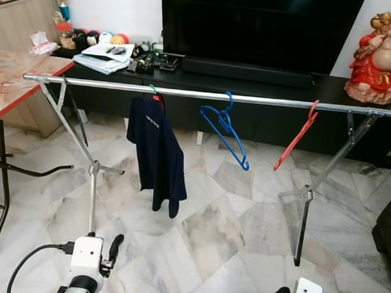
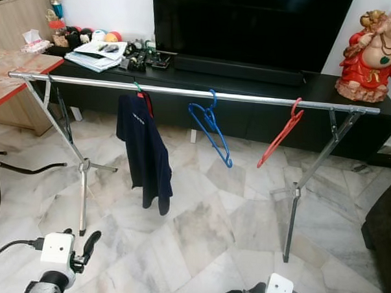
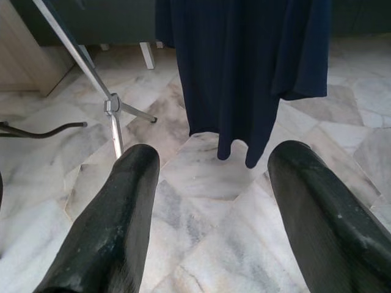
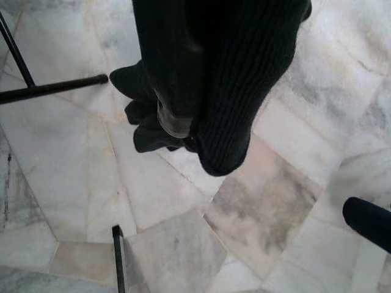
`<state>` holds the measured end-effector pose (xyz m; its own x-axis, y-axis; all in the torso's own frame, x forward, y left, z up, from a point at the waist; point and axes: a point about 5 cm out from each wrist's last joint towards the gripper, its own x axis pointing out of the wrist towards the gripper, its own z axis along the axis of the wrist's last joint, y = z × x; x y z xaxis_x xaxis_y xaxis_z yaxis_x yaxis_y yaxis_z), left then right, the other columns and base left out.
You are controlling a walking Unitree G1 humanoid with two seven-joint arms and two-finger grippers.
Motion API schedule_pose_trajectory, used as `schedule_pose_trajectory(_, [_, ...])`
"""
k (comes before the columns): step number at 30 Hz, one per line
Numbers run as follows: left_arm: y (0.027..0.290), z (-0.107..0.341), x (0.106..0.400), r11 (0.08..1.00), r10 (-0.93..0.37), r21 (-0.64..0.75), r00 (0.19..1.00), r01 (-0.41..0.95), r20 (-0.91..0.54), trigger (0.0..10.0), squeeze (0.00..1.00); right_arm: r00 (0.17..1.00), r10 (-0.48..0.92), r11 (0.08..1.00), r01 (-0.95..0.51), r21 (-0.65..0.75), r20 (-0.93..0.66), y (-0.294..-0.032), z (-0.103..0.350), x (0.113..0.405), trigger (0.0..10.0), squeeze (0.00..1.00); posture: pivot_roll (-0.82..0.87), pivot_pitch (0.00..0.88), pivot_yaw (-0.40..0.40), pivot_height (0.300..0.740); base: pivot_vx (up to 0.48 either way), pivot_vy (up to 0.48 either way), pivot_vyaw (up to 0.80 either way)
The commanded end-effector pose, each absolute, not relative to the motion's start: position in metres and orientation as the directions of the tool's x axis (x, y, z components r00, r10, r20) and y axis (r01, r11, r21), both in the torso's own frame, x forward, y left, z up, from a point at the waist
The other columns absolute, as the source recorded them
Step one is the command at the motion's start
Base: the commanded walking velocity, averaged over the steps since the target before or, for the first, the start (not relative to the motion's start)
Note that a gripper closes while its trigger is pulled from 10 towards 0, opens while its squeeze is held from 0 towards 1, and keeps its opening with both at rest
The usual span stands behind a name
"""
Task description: Hang hanger
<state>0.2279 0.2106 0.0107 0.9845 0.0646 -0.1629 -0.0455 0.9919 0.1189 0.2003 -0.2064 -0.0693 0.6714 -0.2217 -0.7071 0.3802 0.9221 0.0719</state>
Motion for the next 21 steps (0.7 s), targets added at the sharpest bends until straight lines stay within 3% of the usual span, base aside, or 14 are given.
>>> schedule_pose_trajectory(1, [0.21, 0.014, 0.23, 0.993, 0.057, 0.111, 0.986, -0.04, -0.156, 10.0, 0.0, 0.674, -0.234, 0.917, 0.392, 0.071, -0.701, -0.209, -0.069, 0.199, 10.0, 0.0, -0.05, 0.012, 0.023, 0.74, 0.277, 0.0, 0.0])
schedule_pose_trajectory(21, [0.211, 0.03, 0.24, 0.994, 0.061, 0.1, 0.99, -0.049, -0.125, 10.0, 0.0, 0.67, -0.254, 0.912, 0.405, 0.057, -0.697, -0.213, -0.068, 0.199, 10.0, 0.0, -0.05, 0.07, 0.017, 0.74, 0.301, 0.0, 0.0])
